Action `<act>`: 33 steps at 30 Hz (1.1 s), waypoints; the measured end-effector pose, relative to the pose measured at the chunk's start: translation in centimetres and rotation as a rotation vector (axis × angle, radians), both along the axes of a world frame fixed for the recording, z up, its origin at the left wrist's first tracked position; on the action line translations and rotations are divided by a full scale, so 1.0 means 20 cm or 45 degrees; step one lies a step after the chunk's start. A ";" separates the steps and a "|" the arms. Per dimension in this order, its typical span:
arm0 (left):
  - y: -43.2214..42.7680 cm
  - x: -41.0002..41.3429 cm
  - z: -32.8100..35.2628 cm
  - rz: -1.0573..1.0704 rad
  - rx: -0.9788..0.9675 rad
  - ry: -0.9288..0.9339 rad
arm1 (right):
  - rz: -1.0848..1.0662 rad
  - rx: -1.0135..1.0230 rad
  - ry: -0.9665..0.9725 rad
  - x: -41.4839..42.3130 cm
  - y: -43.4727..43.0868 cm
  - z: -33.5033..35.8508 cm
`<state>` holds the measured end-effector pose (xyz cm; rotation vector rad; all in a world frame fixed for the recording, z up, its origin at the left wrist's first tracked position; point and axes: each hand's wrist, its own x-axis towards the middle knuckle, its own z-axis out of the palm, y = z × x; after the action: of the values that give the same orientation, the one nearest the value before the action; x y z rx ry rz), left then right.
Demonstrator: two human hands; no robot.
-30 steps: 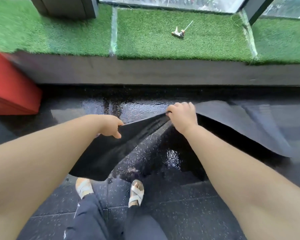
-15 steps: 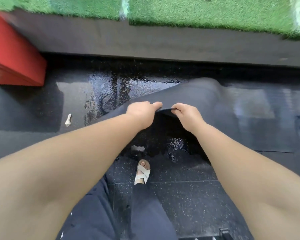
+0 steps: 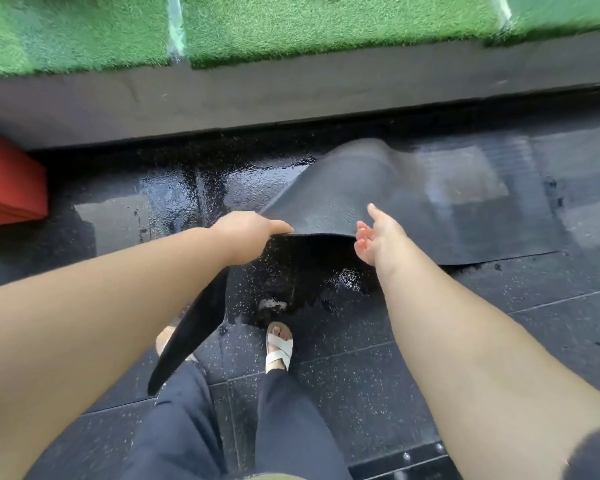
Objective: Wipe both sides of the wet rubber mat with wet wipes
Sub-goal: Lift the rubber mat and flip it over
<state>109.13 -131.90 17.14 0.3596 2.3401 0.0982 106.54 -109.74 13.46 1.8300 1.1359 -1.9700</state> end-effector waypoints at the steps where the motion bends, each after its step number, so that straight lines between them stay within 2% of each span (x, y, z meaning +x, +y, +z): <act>1: -0.01 0.03 -0.01 0.005 0.002 -0.009 | -0.193 -0.020 0.055 0.00 0.03 -0.03; 2: -0.02 0.05 -0.02 0.009 -0.003 -0.013 | -0.287 0.009 0.091 0.03 0.06 -0.08; 5: -0.04 0.09 -0.03 0.038 0.007 0.012 | -0.028 0.010 -0.168 0.15 0.09 -0.15; 7: -0.05 0.10 -0.03 0.016 0.020 0.024 | -0.039 -0.159 -0.109 0.16 0.10 -0.20; 9: -0.06 0.13 -0.03 -0.023 0.032 0.035 | -0.085 -0.144 -0.013 0.13 0.10 -0.21; 12: -0.06 0.16 -0.04 -0.046 0.024 0.057 | 0.008 0.129 0.058 0.08 0.14 -0.22; 14: -0.05 0.19 -0.05 -0.085 0.011 0.016 | 0.147 0.464 0.044 0.08 0.18 -0.23; 17: -0.05 0.23 -0.05 -0.121 -0.021 -0.054 | 0.472 0.865 0.023 0.19 0.23 -0.19; 20: -0.01 0.27 -0.04 -0.220 -0.012 -0.047 | 0.802 1.095 -0.059 0.45 0.33 -0.14; 24: 0.04 0.35 -0.05 -0.330 0.117 -0.116 | 1.286 1.371 -0.164 0.72 0.42 0.00; 27: -0.04 0.41 -0.08 -0.299 0.168 -0.096 | 1.608 1.516 -0.135 0.70 0.38 0.10; 30: -0.19 0.40 -0.13 -0.198 0.094 0.030 | 1.615 1.524 -0.006 0.52 0.24 0.13; 33: -0.35 0.30 -0.21 0.016 -0.031 0.082 | 1.578 1.477 0.185 0.31 0.02 0.07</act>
<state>115.16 -138.93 12.93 0.3410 2.4051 0.0648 112.84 -109.42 14.95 0.6297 2.8043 -0.6604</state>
